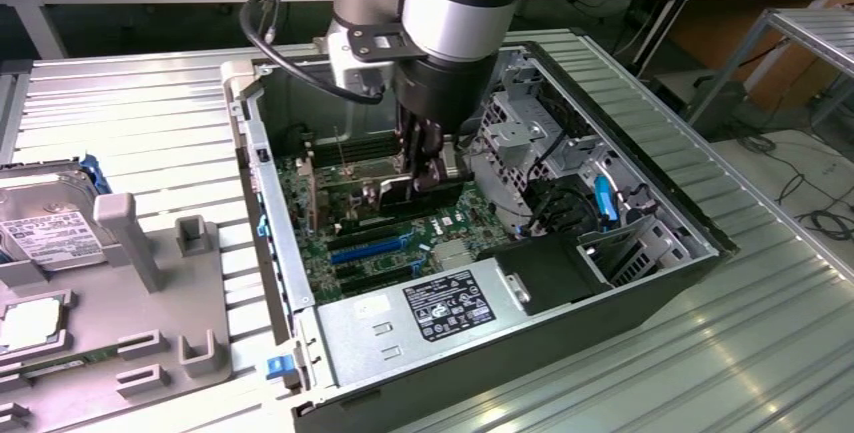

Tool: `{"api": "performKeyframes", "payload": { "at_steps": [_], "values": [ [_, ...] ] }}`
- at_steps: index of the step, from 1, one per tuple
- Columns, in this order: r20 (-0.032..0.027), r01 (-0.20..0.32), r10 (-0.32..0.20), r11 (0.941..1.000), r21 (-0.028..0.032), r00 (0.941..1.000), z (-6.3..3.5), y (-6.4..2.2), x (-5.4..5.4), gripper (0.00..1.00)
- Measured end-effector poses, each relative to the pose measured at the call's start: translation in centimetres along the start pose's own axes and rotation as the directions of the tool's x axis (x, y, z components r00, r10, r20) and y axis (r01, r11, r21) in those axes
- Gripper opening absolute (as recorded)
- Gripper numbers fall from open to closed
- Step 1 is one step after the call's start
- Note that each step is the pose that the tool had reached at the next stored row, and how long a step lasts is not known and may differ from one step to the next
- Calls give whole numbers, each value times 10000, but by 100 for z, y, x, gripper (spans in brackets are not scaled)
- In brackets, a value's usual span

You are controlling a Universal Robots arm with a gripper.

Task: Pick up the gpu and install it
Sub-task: 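Insert the gpu into the slot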

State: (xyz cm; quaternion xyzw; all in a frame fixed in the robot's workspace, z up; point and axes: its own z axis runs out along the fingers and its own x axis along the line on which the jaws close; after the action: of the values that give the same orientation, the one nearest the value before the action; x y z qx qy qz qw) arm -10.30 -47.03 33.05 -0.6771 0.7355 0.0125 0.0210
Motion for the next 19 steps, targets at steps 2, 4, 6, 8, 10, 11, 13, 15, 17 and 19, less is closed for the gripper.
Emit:
{"api": "performKeyframes", "payload": {
  "at_steps": [2, 4, 6, 8, 10, 11, 13, 15, 17, 19],
  "values": [
    [1, -2, 2, 10000, 5, 10000, 20, 0, 1, 27],
    [1, -2, 2, 10000, 13, 10000, 39, 0, 2, 27],
    [2, -1, 1, 10000, 22, 10000, 56, 1, 3, 27],
    [1, -2, 2, 10000, 22, 10000, 57, 1, 3, 27],
    [1, -5, 5, 10000, 23, 10000, 59, 4, -37, 27],
    [3, -5, 5, 10000, 23, 10000, 61, 6, -60, 27],
    [0, -4, 4, 10000, 23, 10000, 62, 10, -103, 27],
    [1, -4, 4, 10000, 23, 10000, 65, 14, -159, 27],
    [3, -4, 4, 10000, 25, 10000, 67, 16, -185, 27],
    [29, -6, 6, 10000, 23, 10000, 66, 14, -152, 27]
  ]
}}
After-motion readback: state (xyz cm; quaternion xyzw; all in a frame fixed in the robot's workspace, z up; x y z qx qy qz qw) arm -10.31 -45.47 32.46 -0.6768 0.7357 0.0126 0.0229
